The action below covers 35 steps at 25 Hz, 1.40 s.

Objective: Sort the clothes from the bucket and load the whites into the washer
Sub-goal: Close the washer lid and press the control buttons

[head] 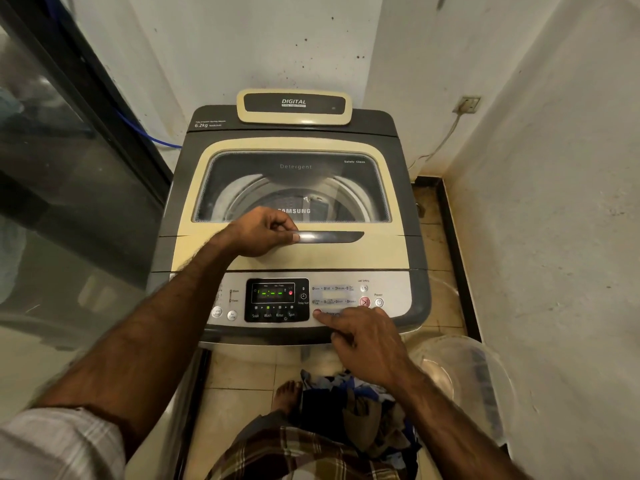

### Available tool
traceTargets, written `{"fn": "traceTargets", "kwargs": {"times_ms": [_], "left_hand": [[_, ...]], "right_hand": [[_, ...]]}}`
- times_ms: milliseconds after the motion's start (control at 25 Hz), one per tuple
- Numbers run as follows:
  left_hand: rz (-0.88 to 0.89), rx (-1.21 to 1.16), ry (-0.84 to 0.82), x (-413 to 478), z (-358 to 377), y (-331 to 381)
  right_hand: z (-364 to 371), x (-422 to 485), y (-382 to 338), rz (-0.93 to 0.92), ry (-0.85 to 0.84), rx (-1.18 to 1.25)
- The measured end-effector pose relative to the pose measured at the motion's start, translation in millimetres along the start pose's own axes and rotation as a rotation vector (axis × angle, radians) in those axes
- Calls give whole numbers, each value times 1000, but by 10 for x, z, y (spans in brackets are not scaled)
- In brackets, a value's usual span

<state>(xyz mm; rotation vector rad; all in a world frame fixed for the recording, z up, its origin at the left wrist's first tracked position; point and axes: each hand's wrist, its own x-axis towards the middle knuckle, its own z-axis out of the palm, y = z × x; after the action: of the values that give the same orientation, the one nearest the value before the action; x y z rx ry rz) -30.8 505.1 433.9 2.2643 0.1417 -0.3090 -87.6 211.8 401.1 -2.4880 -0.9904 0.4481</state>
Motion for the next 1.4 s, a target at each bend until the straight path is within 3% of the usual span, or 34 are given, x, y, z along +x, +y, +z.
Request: {"fn": "traceTargets", "kwargs": {"times_ms": [360,600,1400], "left_hand": [[-22,5,7,38,5,-38],[-8,26,1,46,7,-50],[-9,20,-5,34,-3,-21]], "right_hand": [[6,-23,28,-39,47,48],[67,-110,70,-105,-14,-141],[72,-48,40,-32,18,-18]]}}
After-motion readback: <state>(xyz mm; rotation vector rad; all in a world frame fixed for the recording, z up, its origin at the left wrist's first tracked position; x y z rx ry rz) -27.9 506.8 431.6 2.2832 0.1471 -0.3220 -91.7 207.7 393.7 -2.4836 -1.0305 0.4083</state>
